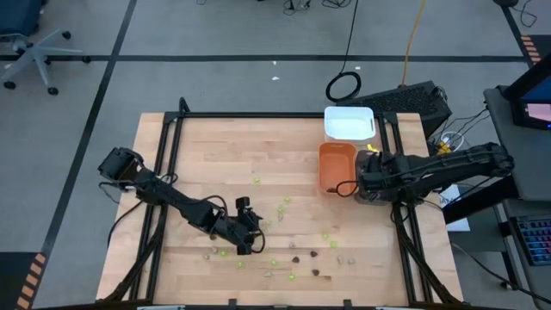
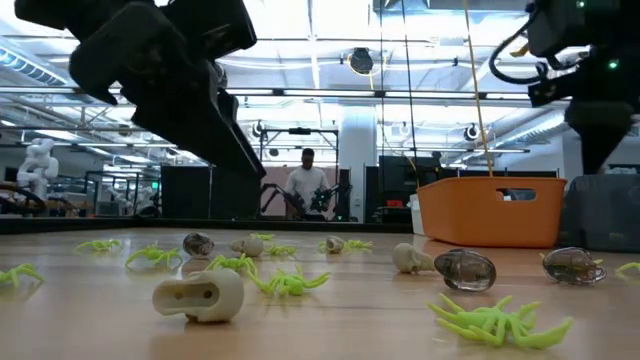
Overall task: Sort Halloween decoration
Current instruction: Put the white skull toy into the black bin, then put the green spider toy into the white bin
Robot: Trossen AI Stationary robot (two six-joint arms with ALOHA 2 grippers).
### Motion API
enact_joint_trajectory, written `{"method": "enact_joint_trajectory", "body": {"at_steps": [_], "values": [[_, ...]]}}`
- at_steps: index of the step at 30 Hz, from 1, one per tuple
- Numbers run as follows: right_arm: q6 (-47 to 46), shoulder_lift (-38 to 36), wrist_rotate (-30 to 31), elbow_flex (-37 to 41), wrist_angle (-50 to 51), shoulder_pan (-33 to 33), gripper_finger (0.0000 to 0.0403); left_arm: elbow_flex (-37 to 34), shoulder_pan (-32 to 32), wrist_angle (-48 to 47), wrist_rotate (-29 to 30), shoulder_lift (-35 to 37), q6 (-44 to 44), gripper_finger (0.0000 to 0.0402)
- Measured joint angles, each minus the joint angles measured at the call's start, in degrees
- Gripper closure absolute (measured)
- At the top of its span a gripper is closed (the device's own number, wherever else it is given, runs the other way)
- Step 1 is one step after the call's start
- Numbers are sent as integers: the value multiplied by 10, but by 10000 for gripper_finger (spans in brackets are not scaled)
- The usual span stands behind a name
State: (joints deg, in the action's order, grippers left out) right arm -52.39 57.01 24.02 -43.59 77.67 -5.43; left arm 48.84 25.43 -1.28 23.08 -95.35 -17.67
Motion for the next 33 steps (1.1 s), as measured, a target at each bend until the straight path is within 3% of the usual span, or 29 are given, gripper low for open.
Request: {"method": "enact_joint_trajectory", "body": {"at_steps": [7, 14, 27, 33], "values": [[-24, -5, 1, -3, -9, 0, 291, 0, -16, 9, 1, -20, 15, 175], [-7, -11, 20, -8, -86, -16, 271, 0, -37, 7, -7, -21, 43, 176], [320, -7, 48, -8, -461, -111, 277, 0, -116, 12, -154, -34, 75, 176], [384, 44, 47, -8, -574, -143, 277, -1, -130, 24, -186, -63, 77, 201]]}}
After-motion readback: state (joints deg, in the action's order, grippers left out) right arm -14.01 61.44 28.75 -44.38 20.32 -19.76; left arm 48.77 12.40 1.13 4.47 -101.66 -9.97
